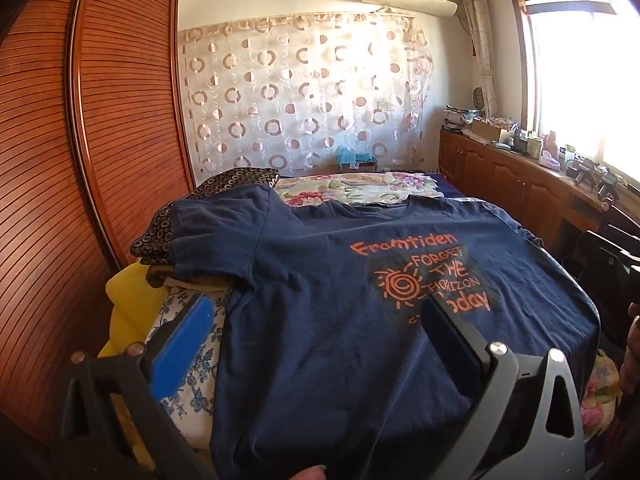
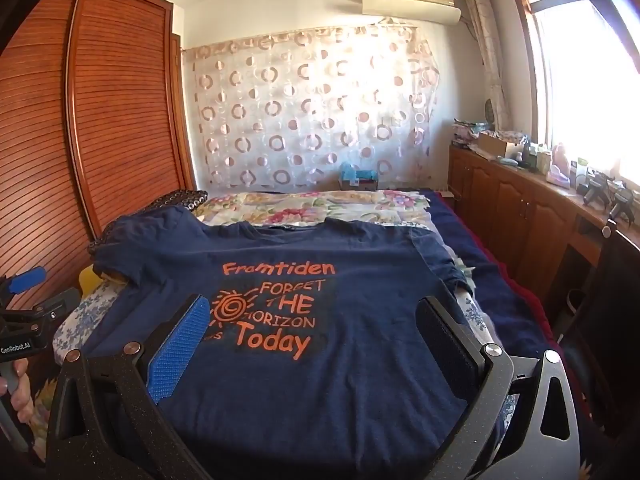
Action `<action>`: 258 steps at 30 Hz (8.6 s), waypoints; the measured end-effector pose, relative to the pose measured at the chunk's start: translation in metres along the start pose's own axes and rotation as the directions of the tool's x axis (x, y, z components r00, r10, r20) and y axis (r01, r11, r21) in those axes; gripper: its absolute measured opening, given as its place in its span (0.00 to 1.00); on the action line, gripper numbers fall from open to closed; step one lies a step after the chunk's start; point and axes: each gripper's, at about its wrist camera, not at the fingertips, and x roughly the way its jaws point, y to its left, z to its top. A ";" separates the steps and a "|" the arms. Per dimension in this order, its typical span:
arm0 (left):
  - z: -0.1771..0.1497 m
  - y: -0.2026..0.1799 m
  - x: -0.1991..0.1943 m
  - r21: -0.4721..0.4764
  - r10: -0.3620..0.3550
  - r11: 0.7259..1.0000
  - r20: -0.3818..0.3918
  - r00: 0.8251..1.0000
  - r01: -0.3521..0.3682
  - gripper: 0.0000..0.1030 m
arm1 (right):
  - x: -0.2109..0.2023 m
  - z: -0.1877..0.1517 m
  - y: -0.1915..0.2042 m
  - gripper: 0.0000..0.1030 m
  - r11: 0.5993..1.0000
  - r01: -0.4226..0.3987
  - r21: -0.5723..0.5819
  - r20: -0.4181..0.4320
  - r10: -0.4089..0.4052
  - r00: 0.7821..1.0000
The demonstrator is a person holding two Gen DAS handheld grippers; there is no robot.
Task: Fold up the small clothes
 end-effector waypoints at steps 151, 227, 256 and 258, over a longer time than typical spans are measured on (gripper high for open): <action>-0.007 0.214 0.196 -0.350 -0.269 0.919 -0.218 0.938 0.183 0.21 | 0.146 -0.006 0.068 0.98 0.953 -0.286 -0.103 -0.248 0.254 0.935; 0.016 0.174 0.124 -0.121 -0.079 0.991 -0.135 0.988 0.063 0.59 | 0.332 0.020 0.253 0.06 0.706 -0.624 -0.335 -0.513 0.418 0.749; 0.040 0.058 0.182 0.008 -0.185 0.982 -0.201 0.962 0.191 0.59 | 0.285 0.062 0.033 0.66 0.938 -0.324 -0.126 -0.344 0.265 0.901; 0.042 0.050 0.190 0.020 -0.186 0.981 -0.210 0.960 0.194 0.59 | 0.278 0.059 0.019 0.66 0.944 -0.309 -0.115 -0.338 0.256 0.906</action>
